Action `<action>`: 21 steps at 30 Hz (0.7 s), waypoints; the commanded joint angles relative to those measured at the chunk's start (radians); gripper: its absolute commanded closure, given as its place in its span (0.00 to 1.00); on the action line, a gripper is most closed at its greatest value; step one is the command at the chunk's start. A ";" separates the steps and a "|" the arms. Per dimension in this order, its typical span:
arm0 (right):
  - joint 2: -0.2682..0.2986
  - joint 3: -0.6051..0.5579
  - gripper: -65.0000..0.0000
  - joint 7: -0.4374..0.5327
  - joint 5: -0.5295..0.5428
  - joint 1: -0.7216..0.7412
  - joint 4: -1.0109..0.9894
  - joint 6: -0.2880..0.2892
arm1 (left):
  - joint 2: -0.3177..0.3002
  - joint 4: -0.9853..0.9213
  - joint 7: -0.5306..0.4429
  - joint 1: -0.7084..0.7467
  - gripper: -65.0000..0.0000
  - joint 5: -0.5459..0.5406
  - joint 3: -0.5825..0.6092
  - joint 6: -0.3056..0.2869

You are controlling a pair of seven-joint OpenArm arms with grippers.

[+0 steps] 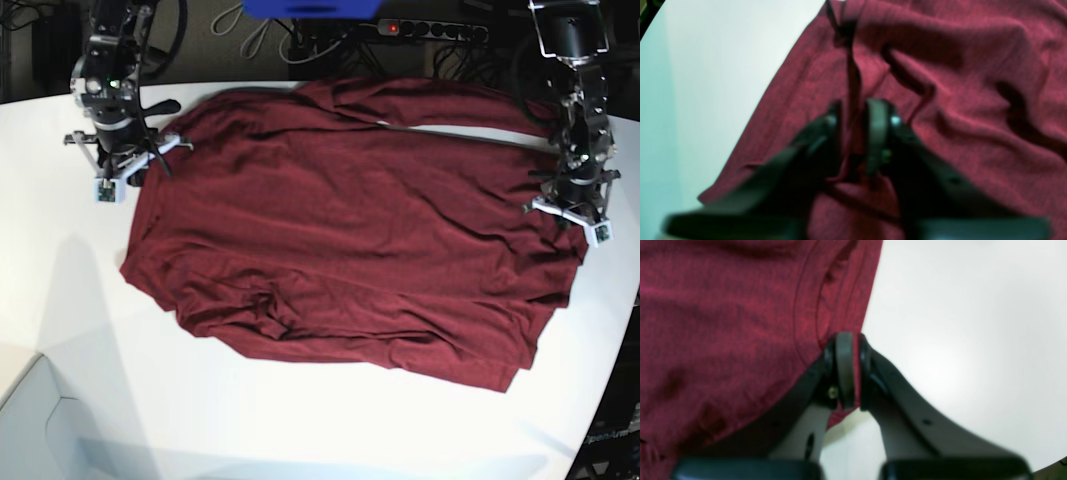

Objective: Layout the t-shirt on the table in an organized manner, then fold the t-shirt properly
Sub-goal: 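Pull the shirt edge with the left gripper toward the shirt's collar end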

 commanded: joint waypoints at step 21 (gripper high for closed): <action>0.009 0.002 0.98 0.022 0.005 0.005 0.014 0.000 | -0.025 0.000 -0.018 -0.070 0.99 0.004 -0.179 0.003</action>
